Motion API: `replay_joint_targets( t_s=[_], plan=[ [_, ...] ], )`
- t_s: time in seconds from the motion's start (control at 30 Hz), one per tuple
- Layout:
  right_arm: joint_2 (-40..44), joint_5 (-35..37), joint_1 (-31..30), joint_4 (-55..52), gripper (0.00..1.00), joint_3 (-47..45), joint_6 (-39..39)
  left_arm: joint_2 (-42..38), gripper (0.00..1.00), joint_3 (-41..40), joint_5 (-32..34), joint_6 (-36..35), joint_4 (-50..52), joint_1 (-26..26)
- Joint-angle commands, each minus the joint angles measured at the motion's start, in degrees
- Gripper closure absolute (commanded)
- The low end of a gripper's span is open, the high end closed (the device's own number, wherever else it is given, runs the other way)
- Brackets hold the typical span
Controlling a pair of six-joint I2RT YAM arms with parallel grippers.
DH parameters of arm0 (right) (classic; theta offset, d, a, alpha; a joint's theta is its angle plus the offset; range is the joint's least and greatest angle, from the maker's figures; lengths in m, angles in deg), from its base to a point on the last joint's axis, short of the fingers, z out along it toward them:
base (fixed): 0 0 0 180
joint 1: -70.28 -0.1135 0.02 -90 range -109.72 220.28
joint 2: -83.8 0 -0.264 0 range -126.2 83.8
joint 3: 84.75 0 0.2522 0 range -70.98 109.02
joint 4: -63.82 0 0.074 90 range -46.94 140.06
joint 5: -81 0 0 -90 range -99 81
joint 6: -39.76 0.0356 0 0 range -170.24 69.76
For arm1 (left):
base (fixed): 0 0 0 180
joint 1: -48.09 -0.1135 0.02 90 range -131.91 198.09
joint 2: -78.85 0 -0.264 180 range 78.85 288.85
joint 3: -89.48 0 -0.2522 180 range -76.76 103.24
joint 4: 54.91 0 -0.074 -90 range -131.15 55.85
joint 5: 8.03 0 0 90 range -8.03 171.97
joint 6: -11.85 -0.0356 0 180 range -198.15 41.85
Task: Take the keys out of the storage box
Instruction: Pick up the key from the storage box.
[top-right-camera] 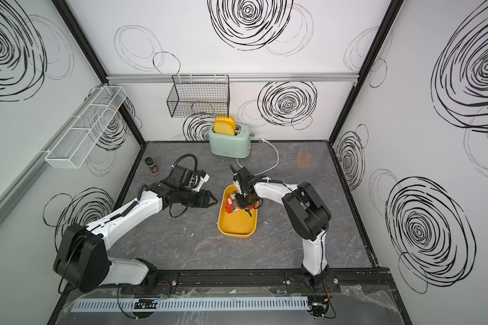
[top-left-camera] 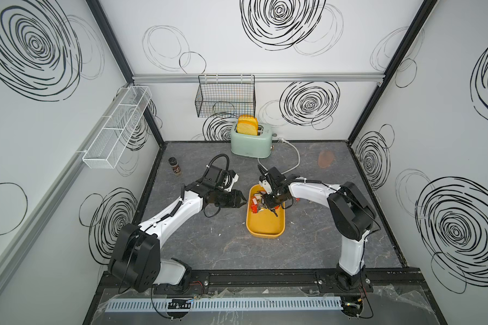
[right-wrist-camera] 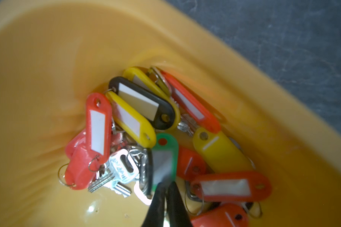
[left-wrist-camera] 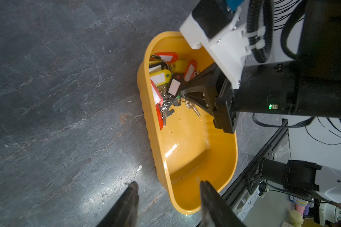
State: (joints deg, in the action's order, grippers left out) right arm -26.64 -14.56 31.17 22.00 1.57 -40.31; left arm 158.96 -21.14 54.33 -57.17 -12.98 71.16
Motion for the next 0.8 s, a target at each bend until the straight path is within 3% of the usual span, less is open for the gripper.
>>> replay_joint_targets(
  t_s=[0.0,0.77],
  plan=[
    [-0.5,-0.5,-0.5,-0.5,0.97,1.0,-0.3,0.3,0.46,-0.8,-0.6,-0.7,-1.6,-0.4],
    [11.4,2.0,-0.2,-3.7,1.00,2.9,0.4,0.5,0.46,0.1,-0.7,-0.1,-2.8,-0.2]
  ],
)
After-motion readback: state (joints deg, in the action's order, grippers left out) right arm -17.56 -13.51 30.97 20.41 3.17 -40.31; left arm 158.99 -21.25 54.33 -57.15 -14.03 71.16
